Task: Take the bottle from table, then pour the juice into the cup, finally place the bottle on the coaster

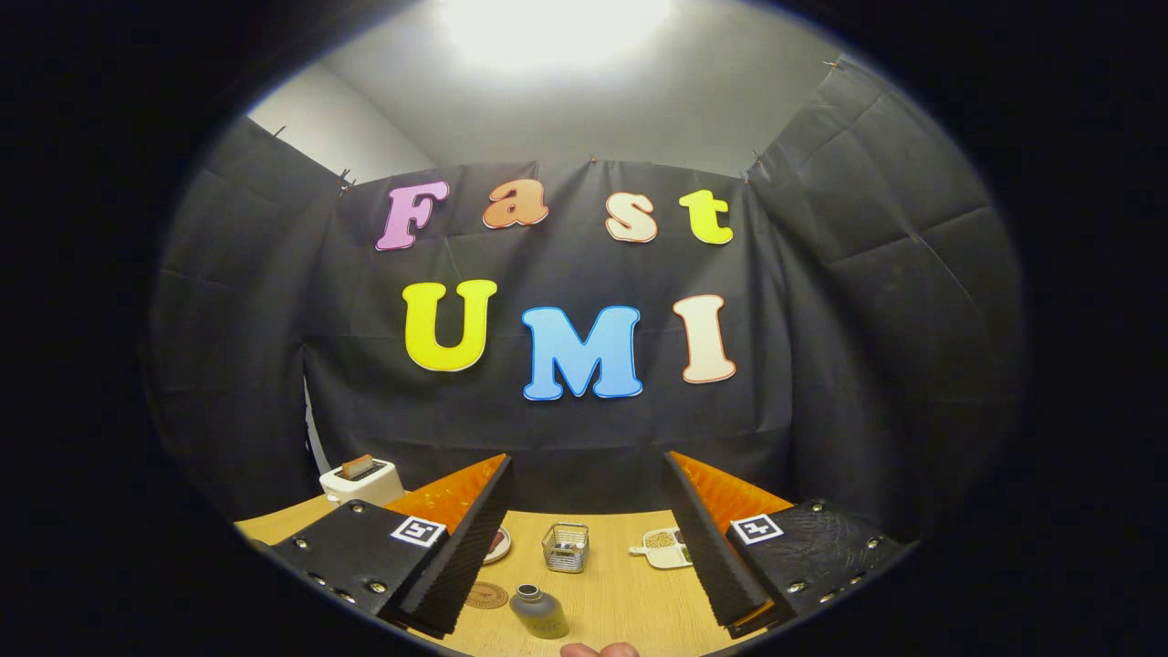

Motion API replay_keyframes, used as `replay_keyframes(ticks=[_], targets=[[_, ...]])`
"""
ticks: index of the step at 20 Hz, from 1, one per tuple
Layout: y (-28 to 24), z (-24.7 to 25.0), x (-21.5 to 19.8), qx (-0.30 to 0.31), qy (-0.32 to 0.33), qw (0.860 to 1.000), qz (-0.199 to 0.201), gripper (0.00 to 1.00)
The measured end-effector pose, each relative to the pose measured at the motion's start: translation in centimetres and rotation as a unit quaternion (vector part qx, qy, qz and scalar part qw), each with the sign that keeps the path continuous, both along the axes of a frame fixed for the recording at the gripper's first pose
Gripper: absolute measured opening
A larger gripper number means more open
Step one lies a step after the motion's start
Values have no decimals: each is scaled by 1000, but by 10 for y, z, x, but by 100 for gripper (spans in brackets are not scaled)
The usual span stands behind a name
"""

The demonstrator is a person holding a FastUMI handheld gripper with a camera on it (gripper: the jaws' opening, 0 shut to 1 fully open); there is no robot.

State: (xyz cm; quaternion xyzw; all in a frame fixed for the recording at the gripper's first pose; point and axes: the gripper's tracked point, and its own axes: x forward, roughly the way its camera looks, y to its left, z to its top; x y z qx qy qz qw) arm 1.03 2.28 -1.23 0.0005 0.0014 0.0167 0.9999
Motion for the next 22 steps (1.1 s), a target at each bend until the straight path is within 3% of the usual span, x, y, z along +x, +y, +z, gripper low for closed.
replay_keyframes(ticks=[6, 14, 16, 22], targets=[[9, -52, -1, 8, 16, 1000, 18, 98], [21, -164, 16, -4, 58, 998, 26, 98], [35, -187, 19, -4, 68, 997, 46, 98], [43, -240, 32, 21, 86, 996, 33, 98]])
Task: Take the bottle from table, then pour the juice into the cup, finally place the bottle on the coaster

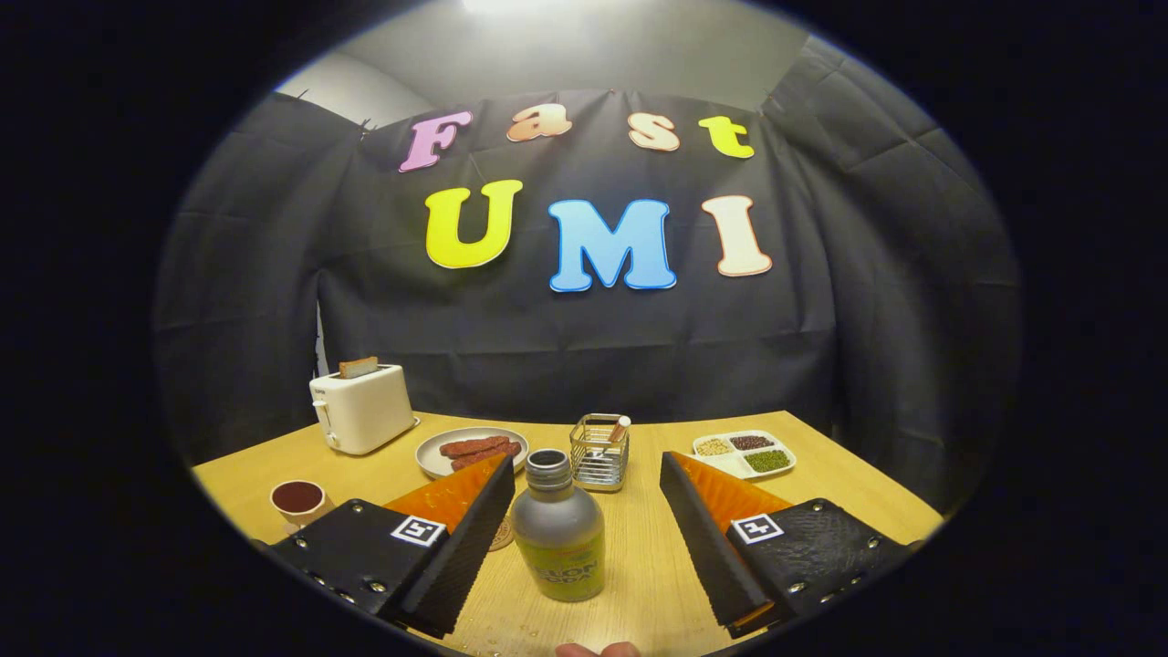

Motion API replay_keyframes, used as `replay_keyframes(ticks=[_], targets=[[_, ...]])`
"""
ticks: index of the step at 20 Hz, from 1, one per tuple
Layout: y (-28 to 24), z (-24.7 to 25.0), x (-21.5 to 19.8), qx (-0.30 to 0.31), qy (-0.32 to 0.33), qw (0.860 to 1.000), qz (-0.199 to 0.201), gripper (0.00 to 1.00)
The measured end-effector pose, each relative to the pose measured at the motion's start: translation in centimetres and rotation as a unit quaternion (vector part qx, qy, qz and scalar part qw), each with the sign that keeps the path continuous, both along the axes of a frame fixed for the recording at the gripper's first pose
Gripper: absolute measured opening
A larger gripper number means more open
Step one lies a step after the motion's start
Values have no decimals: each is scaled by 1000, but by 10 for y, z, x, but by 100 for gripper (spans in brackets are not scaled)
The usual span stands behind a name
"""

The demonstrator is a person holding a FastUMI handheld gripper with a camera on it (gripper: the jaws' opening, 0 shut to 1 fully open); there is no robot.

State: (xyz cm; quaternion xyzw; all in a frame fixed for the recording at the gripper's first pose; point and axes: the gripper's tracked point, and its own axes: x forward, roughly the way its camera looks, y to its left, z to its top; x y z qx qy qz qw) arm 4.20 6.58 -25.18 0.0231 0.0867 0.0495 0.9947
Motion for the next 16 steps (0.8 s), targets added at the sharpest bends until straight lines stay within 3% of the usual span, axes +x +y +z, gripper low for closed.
replay_keyframes(ticks=[14, 16], targets=[[24, -61, 24, -25, 5, 999, -38, 99], [19, -68, 28, -25, 14, 998, -48, 95]])
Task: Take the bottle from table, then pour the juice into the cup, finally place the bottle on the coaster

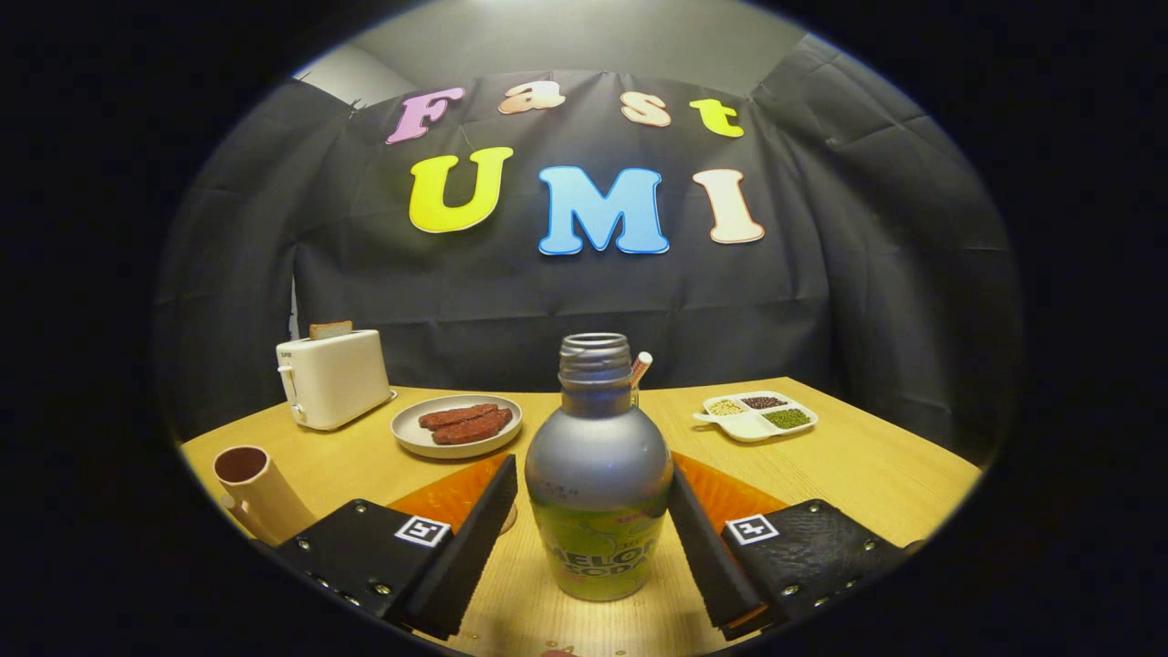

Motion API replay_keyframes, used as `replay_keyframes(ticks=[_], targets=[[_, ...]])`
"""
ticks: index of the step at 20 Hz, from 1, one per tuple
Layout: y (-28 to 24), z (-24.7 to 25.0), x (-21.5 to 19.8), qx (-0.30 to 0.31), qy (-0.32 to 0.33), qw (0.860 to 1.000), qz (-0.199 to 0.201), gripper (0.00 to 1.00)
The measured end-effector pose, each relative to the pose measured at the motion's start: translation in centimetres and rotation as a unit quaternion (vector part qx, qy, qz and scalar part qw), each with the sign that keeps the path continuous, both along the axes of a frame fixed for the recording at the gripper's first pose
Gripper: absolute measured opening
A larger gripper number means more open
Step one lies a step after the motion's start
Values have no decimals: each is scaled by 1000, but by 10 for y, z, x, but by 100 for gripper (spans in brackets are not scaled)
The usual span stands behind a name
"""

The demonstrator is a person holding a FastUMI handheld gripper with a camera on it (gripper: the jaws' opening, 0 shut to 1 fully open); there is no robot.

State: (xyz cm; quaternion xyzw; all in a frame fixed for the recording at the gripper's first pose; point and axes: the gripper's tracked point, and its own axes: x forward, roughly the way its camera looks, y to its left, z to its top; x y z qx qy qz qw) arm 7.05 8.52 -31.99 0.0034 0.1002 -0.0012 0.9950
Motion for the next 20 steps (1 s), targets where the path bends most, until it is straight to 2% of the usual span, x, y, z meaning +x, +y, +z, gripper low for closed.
replay_keyframes(ticks=[3, 7, 9, 12, 16, 20], targets=[[0, -1, 1, -3, 2, 1000, -3, 81], [7, 5, -2, -21, 30, 999, 13, 77], [11, 22, -6, -49, 39, 998, 12, 76], [27, 57, -15, -110, 35, 993, 32, 76], [55, 90, -25, -190, 19, 979, 75, 76], [76, 94, -32, -245, 32, 964, 95, 77]])
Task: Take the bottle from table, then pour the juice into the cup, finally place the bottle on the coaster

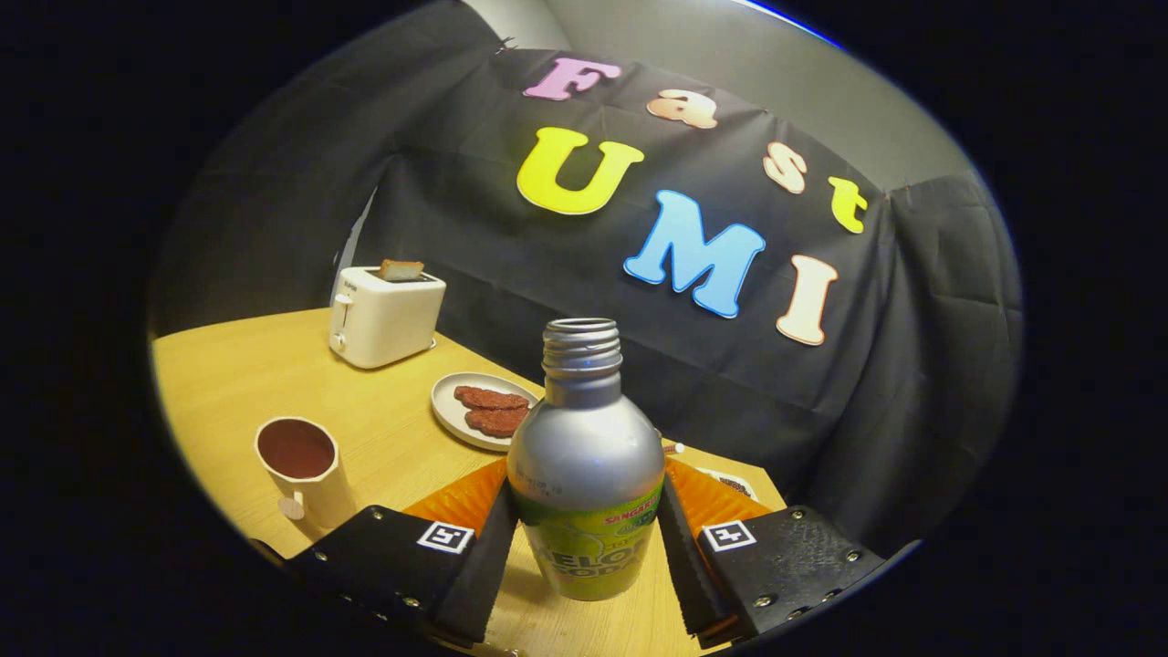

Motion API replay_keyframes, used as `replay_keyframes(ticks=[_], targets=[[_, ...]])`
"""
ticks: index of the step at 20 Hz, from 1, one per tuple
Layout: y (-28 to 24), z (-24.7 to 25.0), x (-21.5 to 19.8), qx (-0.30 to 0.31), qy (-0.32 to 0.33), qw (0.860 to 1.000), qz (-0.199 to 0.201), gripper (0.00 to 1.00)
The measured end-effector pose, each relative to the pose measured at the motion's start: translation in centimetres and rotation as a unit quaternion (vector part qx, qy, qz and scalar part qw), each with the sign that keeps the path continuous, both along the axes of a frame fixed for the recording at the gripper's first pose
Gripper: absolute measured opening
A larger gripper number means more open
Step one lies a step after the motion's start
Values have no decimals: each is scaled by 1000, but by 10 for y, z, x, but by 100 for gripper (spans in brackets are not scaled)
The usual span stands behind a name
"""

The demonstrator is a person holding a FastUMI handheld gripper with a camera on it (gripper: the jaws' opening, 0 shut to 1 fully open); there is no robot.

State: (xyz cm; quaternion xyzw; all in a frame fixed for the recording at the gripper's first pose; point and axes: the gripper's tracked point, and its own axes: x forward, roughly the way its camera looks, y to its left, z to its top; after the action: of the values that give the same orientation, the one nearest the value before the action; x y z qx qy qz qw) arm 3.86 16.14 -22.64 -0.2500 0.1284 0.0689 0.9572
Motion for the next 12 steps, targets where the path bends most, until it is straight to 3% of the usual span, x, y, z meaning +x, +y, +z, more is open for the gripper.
replay_keyframes(ticks=[12], targets=[[43, -20, -16, -183, -5, 981, 72, 77]])
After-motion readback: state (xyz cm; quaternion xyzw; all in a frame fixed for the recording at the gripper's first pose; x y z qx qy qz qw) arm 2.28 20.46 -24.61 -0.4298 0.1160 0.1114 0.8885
